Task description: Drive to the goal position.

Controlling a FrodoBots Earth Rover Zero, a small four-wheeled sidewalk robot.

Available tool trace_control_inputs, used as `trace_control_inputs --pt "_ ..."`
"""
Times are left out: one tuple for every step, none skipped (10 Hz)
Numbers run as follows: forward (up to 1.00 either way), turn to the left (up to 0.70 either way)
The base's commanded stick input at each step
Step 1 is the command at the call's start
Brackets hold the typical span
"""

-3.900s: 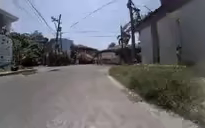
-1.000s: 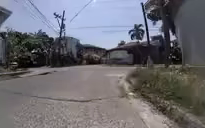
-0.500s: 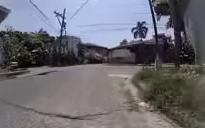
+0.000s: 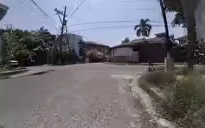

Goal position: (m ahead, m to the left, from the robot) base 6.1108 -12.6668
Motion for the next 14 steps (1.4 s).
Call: trace_control_inputs --pt "1.0 0.0" --pt "1.0 0.0" --pt "1.0 0.0" --pt "1.0 0.0" --pt "1.0 0.0" --pt "1.0 0.0" --pt "1.0 0.0" --pt "1.0 -0.31" --pt "1.0 -0.4" --pt "1.0 -0.4" --pt "1.0 -0.4" --pt "1.0 -0.4" --pt "1.0 -0.4" --pt "1.0 -0.4"
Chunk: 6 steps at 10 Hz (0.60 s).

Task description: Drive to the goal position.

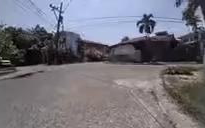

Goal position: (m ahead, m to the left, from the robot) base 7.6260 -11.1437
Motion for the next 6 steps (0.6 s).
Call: trace_control_inputs --pt "1.0 -0.4" --pt "1.0 -0.4" --pt "1.0 -0.4" --pt "1.0 -0.31" --pt "1.0 -0.01" --pt "1.0 0.0"
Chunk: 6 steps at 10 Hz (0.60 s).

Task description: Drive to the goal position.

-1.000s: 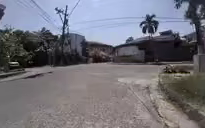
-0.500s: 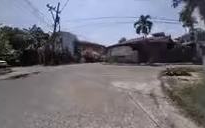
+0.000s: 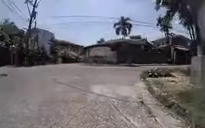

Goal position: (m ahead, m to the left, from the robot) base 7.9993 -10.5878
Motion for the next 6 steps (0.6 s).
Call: trace_control_inputs --pt "1.0 0.0" --pt "1.0 0.0" --pt "1.0 0.0" --pt "1.0 0.0" --pt "1.0 0.0" --pt "1.0 0.0"
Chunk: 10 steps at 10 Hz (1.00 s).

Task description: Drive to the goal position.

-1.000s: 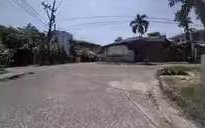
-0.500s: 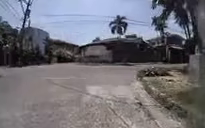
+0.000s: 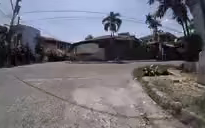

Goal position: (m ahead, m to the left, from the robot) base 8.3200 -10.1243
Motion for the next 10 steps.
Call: trace_control_inputs --pt "1.0 0.0" --pt "1.0 0.0" --pt "1.0 0.0" --pt "1.0 0.0" --pt "1.0 0.0" --pt "1.0 0.0" --pt "1.0 0.0" --pt "1.0 0.0" --pt "1.0 0.0" --pt "1.0 0.0"
